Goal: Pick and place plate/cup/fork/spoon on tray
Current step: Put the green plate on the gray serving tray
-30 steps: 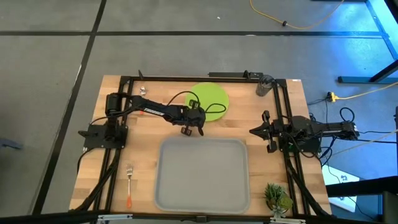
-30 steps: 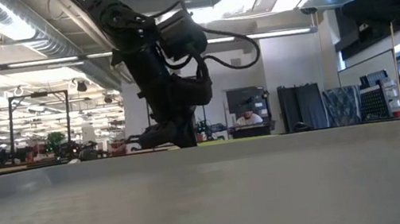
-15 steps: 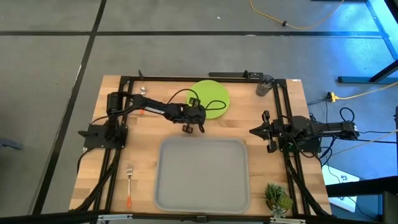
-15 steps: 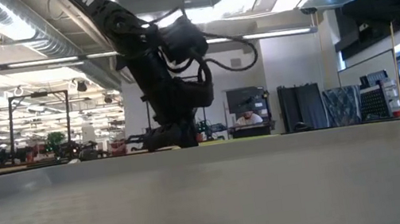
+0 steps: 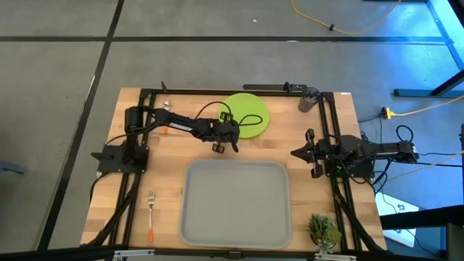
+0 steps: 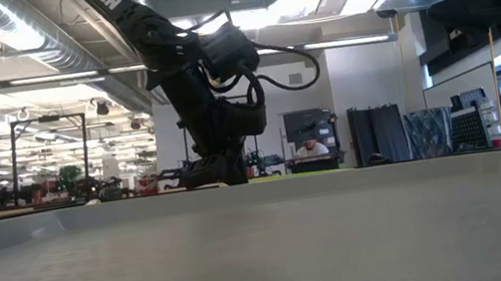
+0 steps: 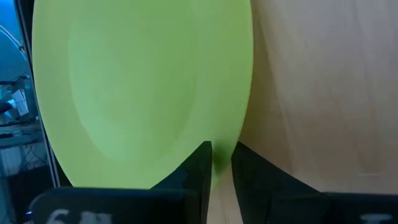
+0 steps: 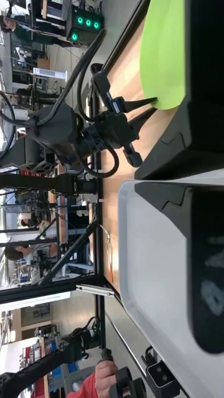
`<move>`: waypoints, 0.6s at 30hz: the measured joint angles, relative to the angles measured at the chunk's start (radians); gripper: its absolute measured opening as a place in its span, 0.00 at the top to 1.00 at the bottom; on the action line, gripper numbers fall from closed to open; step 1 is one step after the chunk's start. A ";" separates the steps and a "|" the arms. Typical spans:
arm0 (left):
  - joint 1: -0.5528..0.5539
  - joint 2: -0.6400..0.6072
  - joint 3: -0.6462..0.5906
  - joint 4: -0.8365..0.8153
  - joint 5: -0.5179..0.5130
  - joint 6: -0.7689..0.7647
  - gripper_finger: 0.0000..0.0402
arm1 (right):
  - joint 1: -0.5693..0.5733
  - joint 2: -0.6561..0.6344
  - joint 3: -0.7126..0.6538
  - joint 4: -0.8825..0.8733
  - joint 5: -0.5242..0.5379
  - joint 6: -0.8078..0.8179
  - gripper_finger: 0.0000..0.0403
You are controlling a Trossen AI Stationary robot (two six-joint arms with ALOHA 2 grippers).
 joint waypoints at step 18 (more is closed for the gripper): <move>-0.033 -0.002 0.026 -0.056 -0.024 -0.063 0.99 | 0.000 0.000 0.000 0.000 0.000 0.000 0.95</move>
